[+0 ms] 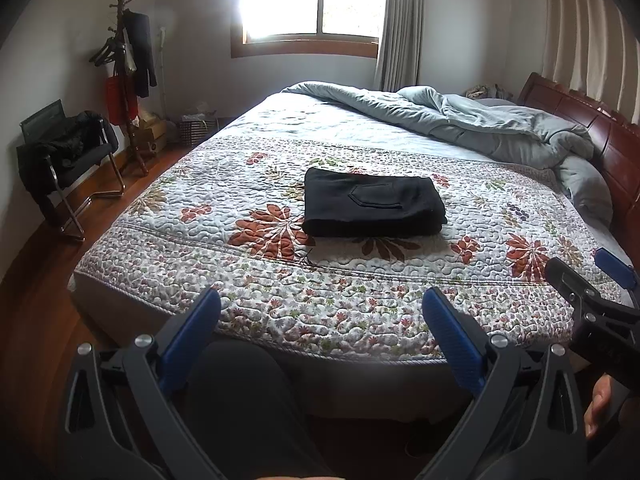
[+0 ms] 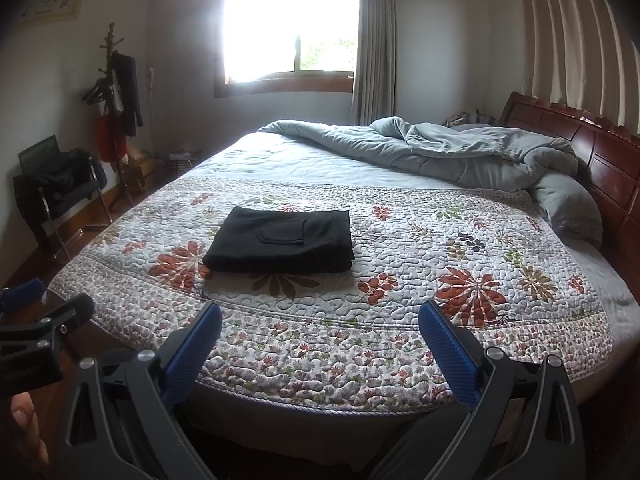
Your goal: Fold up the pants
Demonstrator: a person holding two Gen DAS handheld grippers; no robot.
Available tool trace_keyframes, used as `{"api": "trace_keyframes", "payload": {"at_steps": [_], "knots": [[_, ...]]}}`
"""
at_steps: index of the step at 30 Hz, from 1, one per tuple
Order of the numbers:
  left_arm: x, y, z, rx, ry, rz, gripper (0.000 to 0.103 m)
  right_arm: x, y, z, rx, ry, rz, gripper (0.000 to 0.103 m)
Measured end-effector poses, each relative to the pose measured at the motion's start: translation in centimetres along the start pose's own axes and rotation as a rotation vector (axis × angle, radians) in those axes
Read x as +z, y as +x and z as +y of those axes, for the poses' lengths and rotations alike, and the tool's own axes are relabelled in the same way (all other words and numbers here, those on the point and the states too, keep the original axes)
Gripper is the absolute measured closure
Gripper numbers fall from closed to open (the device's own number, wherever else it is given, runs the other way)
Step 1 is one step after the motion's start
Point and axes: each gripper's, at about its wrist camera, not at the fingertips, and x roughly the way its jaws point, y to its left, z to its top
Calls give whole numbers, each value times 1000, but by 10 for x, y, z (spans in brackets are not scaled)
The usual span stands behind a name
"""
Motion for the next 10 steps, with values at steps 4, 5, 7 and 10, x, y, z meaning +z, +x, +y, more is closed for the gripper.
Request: {"api": "trace_keyframes", "payload": {"at_steps": [4,5,7,10], "knots": [[0,-1,0,2,2,4,3,1,0,0,0,-2,1,4],[1,-1,0,8,3,3,3,1,0,0,0,-2,1,4],[1,-1,0,12,4,4,3,1,0,0,1,-1,1,4],[1,-1,-1,6,1,8,3,0,0,0,0,-2,2,4]]}}
